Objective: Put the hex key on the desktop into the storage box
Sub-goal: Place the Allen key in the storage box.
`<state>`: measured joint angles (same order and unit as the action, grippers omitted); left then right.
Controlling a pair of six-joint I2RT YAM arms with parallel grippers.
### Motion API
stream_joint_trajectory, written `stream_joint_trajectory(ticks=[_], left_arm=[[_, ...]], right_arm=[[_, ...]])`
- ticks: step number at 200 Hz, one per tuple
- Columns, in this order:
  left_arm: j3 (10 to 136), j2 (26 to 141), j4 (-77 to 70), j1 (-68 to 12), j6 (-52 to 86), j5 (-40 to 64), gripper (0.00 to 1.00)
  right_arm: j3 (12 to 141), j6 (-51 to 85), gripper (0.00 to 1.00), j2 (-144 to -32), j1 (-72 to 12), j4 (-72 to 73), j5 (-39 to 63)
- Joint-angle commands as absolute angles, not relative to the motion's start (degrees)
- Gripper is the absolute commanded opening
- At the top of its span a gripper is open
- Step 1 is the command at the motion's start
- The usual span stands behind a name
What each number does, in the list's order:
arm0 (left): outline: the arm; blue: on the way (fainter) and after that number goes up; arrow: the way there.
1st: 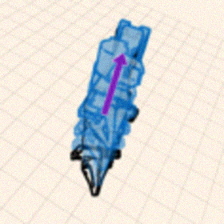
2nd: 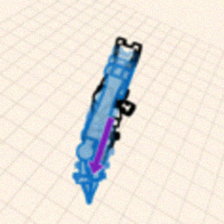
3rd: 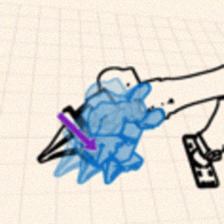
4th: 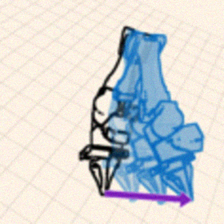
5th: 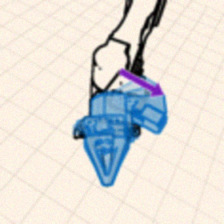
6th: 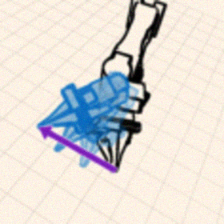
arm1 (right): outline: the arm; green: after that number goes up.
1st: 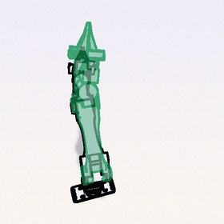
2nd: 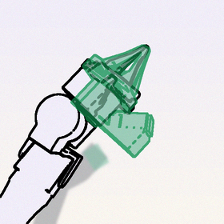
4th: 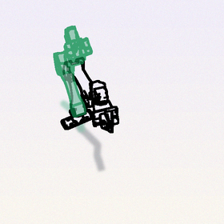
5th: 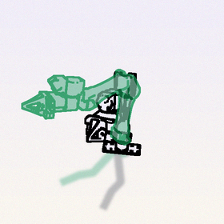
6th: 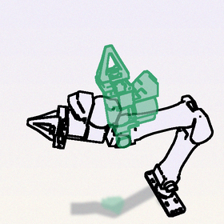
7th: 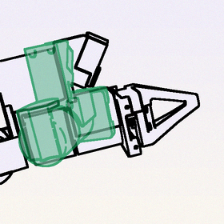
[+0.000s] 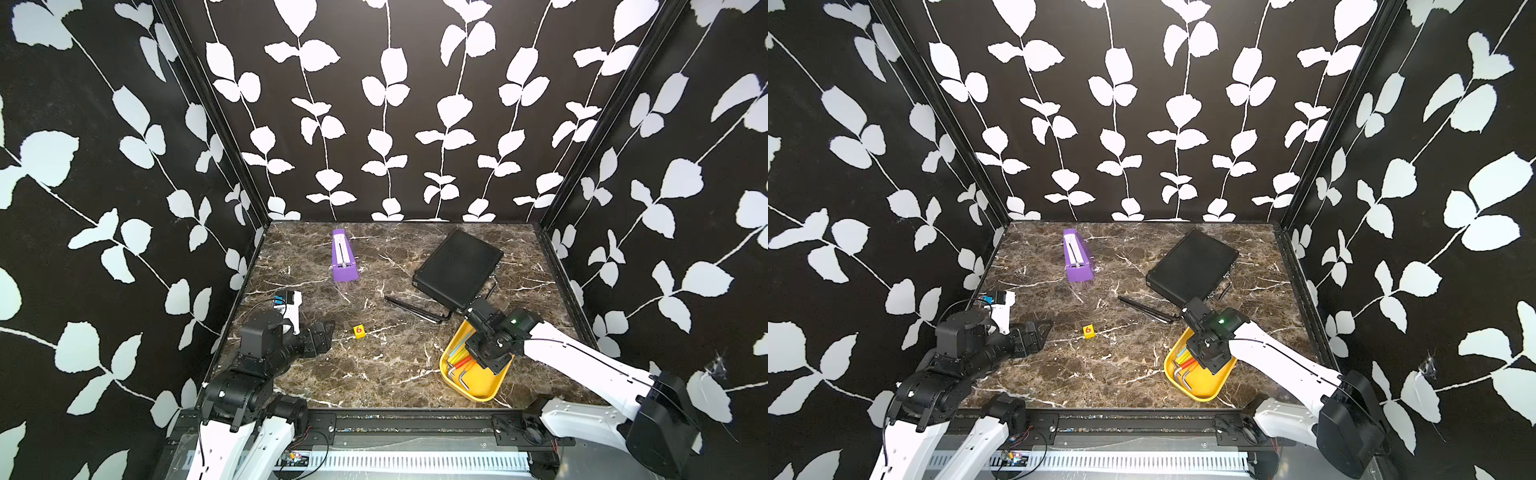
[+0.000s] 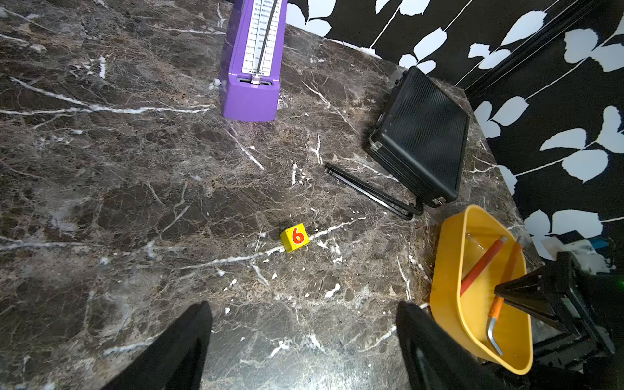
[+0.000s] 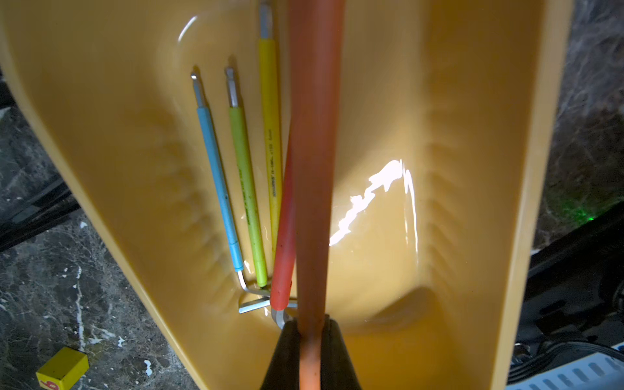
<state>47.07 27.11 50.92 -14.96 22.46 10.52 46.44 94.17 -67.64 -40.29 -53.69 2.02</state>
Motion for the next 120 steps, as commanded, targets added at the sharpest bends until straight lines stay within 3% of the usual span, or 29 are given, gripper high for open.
stream_joint_trajectory(ticks=[1, 120], left_arm=[[46.7, 27.1, 50.0, -15.1, 22.1, 10.6, 0.86], [46.7, 27.9, 49.9, -15.1, 22.0, 10.8, 0.86]], right_arm=[[44.8, 103.0, 0.0, -66.9, -38.8, -53.0, 3.3], [37.1, 101.1, 0.0, -73.1, -30.6, -42.0, 11.5]])
